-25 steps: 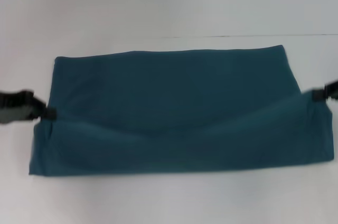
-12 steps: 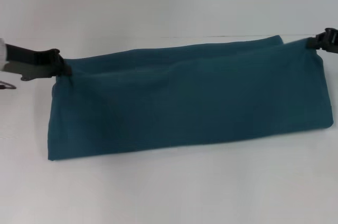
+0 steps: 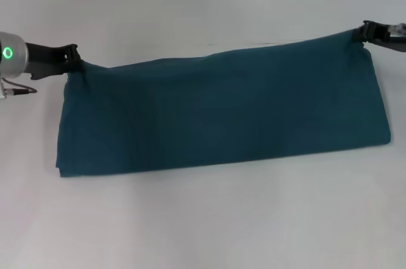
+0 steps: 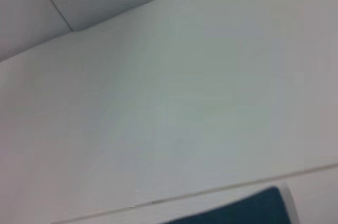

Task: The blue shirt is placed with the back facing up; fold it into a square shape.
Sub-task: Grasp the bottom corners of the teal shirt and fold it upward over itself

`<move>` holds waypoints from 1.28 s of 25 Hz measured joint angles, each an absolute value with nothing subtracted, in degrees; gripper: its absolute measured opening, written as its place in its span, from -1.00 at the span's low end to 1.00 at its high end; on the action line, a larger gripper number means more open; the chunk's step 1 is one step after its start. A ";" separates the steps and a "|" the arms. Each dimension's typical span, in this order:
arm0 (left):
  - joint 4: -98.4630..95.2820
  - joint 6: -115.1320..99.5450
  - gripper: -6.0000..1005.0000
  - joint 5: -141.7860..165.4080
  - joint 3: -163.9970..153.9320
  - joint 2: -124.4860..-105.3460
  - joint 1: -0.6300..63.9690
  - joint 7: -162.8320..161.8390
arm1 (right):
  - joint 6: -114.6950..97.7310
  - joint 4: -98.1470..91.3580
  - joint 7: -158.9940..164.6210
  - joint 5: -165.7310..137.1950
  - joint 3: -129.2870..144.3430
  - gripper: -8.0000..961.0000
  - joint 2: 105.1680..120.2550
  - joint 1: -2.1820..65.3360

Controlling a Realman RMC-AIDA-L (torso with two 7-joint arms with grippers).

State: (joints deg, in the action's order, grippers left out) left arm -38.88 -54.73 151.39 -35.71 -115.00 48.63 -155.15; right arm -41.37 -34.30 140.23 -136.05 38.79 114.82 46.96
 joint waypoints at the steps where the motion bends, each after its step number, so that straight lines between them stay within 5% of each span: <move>1: -38.48 -53.94 -0.76 151.39 -35.76 -115.01 48.79 -155.16 | -40.22 -33.85 140.57 -136.08 39.63 -0.90 114.86 47.46; 32: -36.81 -43.74 -0.72 150.98 -35.99 -116.04 50.15 -154.49 | -31.93 -30.11 142.23 -137.64 44.53 -0.68 114.13 50.80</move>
